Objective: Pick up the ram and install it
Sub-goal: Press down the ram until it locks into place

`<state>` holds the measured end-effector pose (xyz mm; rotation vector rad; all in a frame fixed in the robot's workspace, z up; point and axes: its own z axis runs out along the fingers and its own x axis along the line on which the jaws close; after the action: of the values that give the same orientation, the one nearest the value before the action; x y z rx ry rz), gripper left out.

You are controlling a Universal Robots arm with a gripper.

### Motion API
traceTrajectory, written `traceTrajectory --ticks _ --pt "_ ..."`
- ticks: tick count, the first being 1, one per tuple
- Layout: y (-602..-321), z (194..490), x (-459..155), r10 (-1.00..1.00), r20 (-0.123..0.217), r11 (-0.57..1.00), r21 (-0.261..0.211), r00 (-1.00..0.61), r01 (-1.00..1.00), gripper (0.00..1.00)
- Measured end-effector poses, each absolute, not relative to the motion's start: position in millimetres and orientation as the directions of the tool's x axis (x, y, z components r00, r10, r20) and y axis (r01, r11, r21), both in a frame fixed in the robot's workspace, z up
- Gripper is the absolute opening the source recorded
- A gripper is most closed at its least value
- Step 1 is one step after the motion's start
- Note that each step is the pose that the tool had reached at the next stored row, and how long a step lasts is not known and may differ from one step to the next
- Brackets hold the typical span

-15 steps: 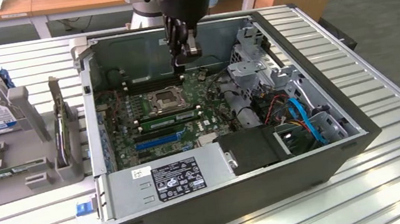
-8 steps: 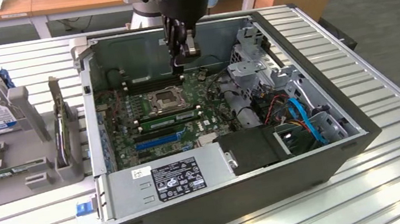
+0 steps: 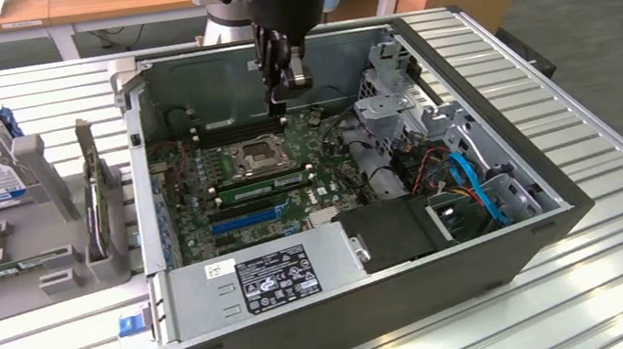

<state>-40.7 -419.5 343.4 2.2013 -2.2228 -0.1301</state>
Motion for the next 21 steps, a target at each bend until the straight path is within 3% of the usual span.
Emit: traceTrajectory --ticks 21 --pt "-419.5 343.1 -40.7 -0.995 -0.051 0.082 0.066 -0.086 -0.994 0.1"
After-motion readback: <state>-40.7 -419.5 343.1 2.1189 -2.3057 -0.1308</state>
